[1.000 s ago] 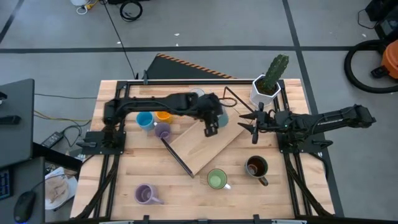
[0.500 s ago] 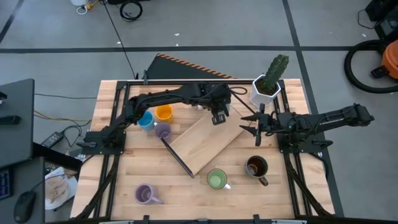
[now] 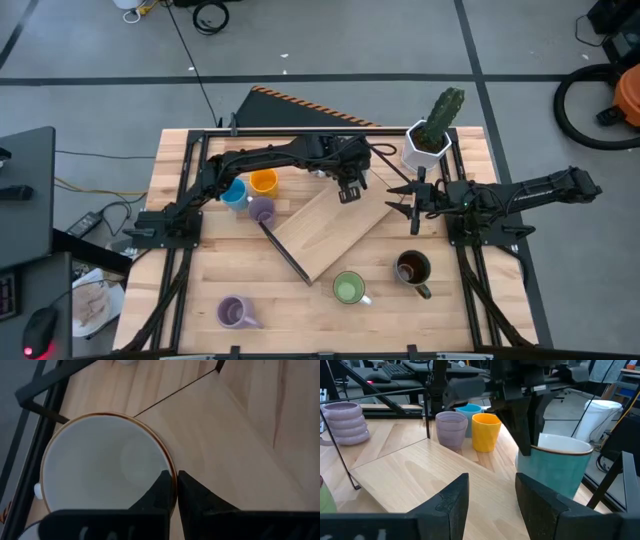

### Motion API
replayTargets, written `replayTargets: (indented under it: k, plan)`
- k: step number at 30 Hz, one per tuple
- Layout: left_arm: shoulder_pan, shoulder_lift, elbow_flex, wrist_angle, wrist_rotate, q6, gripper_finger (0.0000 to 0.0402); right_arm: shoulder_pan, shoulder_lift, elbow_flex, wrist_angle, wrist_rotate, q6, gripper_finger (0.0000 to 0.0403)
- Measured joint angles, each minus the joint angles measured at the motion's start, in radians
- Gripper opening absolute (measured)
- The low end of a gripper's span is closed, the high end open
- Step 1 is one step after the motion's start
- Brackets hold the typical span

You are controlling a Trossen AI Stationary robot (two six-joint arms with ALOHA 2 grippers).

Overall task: Place coffee mugs
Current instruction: Put the blue mug on the shelf

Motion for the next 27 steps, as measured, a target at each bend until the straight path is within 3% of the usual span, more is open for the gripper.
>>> replayTargets:
  k: [27]
  plan:
    - [-0.004, 0.011, 0.000, 0.021, 0.000, 0.021, 0.0027, 0.000, 0.000, 0.000, -0.001, -0.007, 0.004, 0.0167]
